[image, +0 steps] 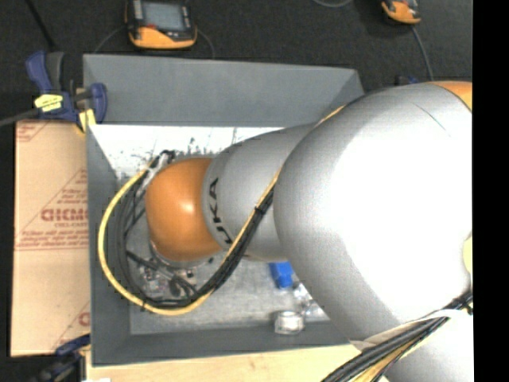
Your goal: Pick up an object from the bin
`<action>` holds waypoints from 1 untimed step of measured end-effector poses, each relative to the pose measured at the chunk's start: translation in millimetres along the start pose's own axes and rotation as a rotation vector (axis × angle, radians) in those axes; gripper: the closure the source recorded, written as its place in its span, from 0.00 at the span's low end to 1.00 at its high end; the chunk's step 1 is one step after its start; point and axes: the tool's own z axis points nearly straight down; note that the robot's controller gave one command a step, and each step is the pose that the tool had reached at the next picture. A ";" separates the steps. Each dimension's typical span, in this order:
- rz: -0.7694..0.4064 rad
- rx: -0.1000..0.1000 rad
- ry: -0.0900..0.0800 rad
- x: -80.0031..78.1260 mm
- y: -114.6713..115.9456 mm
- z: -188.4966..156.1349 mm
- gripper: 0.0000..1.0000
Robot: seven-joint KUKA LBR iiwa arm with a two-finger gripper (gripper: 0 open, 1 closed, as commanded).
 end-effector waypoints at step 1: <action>0.001 0.000 0.000 0.0 0.0 0.0 0.00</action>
Offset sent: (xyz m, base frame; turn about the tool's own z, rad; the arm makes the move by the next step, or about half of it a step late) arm 0.0000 0.0000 0.0000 0.0000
